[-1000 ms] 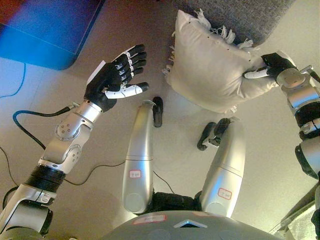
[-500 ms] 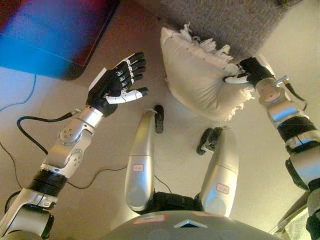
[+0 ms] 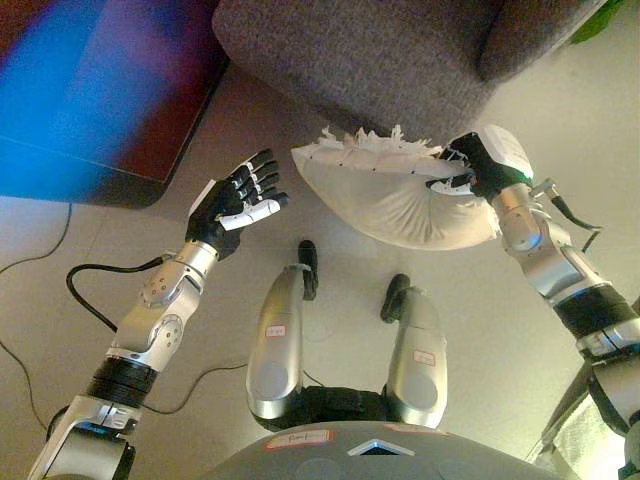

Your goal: Pick up the pillow and put it on the sofa.

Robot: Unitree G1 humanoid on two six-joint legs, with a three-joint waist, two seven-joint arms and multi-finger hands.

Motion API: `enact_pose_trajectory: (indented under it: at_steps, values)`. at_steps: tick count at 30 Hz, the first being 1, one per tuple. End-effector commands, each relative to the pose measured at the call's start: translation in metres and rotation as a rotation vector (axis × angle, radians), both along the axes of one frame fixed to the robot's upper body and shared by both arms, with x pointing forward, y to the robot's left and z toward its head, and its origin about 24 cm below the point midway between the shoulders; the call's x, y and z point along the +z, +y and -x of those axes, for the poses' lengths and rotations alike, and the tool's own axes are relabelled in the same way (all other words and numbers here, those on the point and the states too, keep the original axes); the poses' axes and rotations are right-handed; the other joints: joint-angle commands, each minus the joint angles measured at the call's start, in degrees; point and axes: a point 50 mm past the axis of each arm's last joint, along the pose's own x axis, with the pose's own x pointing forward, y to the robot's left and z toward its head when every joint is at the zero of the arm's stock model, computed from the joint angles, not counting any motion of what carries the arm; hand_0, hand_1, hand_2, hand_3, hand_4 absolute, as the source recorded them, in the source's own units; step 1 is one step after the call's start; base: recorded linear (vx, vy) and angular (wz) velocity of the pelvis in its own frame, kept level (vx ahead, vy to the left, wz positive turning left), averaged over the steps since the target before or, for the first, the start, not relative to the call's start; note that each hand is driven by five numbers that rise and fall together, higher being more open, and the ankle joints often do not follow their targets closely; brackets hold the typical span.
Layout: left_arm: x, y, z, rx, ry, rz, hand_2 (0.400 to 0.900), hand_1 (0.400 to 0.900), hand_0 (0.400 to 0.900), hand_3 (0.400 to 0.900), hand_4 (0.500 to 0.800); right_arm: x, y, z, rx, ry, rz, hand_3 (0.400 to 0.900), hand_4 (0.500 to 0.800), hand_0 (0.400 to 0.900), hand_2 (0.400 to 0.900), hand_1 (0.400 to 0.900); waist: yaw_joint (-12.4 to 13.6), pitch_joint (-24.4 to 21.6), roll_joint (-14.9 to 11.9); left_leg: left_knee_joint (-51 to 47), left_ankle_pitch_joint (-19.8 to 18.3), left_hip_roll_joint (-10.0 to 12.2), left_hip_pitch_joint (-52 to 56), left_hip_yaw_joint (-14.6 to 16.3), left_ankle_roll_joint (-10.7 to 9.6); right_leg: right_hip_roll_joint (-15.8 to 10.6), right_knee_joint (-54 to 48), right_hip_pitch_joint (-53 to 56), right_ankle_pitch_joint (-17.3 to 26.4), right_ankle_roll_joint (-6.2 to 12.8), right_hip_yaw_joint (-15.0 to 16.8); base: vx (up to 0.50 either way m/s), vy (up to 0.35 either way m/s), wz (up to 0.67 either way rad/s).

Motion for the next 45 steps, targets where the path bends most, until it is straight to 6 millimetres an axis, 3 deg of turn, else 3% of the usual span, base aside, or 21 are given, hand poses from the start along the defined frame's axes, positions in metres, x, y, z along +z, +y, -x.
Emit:
enact_pose_trajectory:
  at_steps: [1, 7, 13, 20, 25, 31, 37, 42, 45]
  values:
    - [0.001, 0.001, 0.006, 0.005, -0.042, -0.003, 0.900, 0.900, 0.900, 0.900, 0.800, 0.090, 0.004, 0.002, 0.111, -0.398, 0.093, 0.400, 0.500, 0.400, 0.400, 0.400, -1.2, -9.4, -2.7, -4.0, -4.1, 0.2, 7.9, 0.1, -1.4, 3.1, -13.4, 4.8, 9.3, -2.14, -3.1, 0.06, 0.012, -0.06]
    - [-0.022, 0.005, 0.019, 0.018, 0.055, 0.000, 0.900, 0.900, 0.900, 0.900, 0.800, 0.105, 0.003, 0.020, 0.173, -0.425, 0.248, 0.400, 0.500, 0.400, 0.400, 0.400, -1.9, -15.6, -4.8, -13.7, -1.7, 0.1, 17.0, 1.3, -2.4, 4.4, -26.0, 14.6, 13.1, -0.70, -3.7, 0.11, 0.010, -0.07]
    - [-0.042, 0.008, 0.034, 0.028, 0.141, 0.008, 0.900, 0.900, 0.900, 0.900, 0.800, 0.128, 0.006, 0.033, 0.232, -0.483, 0.389, 0.400, 0.500, 0.400, 0.400, 0.400, -1.7, -21.2, -6.1, -19.2, -1.2, 0.0, 22.9, 3.0, -2.7, 5.2, -32.1, 19.8, 15.4, 0.11, -4.1, 0.11, 0.030, -0.08]
    - [-0.057, 0.008, 0.049, -0.012, 0.205, 0.030, 0.900, 0.900, 0.900, 0.900, 0.800, 0.170, 0.008, 0.032, 0.271, -0.527, 0.544, 0.400, 0.500, 0.400, 0.400, 0.400, -0.7, -24.8, -6.8, -23.0, -0.9, -0.4, 27.4, 3.8, -2.9, 5.9, -35.3, 23.3, 16.2, 0.40, -5.2, 0.05, 0.027, 0.00]
    - [-0.064, 0.006, 0.057, -0.068, 0.250, 0.036, 0.900, 0.900, 0.900, 0.900, 0.800, 0.189, 0.004, 0.020, 0.283, -0.467, 0.564, 0.400, 0.500, 0.400, 0.400, 0.400, 0.5, -26.1, -7.3, -24.1, -0.6, -0.7, 28.5, 3.4, -3.1, 6.2, -35.8, 24.5, 16.2, 0.38, -6.3, 0.05, 0.025, 0.10]
    - [-0.066, -0.002, 0.063, -0.153, 0.283, 0.044, 0.900, 0.900, 0.900, 0.900, 0.800, 0.202, -0.014, -0.007, 0.244, -0.300, 0.603, 0.400, 0.500, 0.400, 0.400, 0.400, 3.4, -26.5, -8.4, -25.2, 0.0, -1.1, 29.1, 1.8, -3.4, 6.1, -36.9, 26.2, 16.5, 0.35, -8.9, 0.07, 0.029, 0.24]
    - [-0.066, -0.007, 0.064, -0.203, 0.307, 0.049, 0.900, 0.900, 0.900, 0.900, 0.800, 0.210, -0.034, -0.022, 0.155, -0.182, 0.583, 0.400, 0.500, 0.400, 0.400, 0.400, 5.9, -26.2, -9.4, -25.8, 0.5, -1.4, 28.8, 0.0, -3.7, 5.9, -37.1, 26.9, 16.7, 0.43, -10.8, 0.10, 0.022, 0.26]
    - [-0.055, -0.010, 0.056, -0.264, 0.280, 0.016, 0.900, 0.900, 0.900, 0.900, 0.800, 0.213, -0.053, -0.035, -0.007, -0.150, 0.556, 0.400, 0.500, 0.400, 0.400, 0.400, 9.5, -24.0, -10.9, -24.9, 0.7, -1.7, 26.0, -3.2, -3.7, 5.9, -36.9, 26.2, 17.1, 0.64, -12.4, 0.07, -0.060, 0.31]
    - [-0.041, -0.009, 0.044, -0.292, 0.217, -0.011, 0.900, 0.900, 0.900, 0.900, 0.800, 0.225, -0.060, -0.040, -0.131, -0.213, 0.537, 0.400, 0.500, 0.400, 0.400, 0.400, 11.5, -21.1, -11.6, -23.7, 0.8, -1.9, 22.8, -5.5, -3.4, 6.0, -36.7, 24.4, 17.8, 0.90, -12.5, -0.07, -0.119, 0.21]
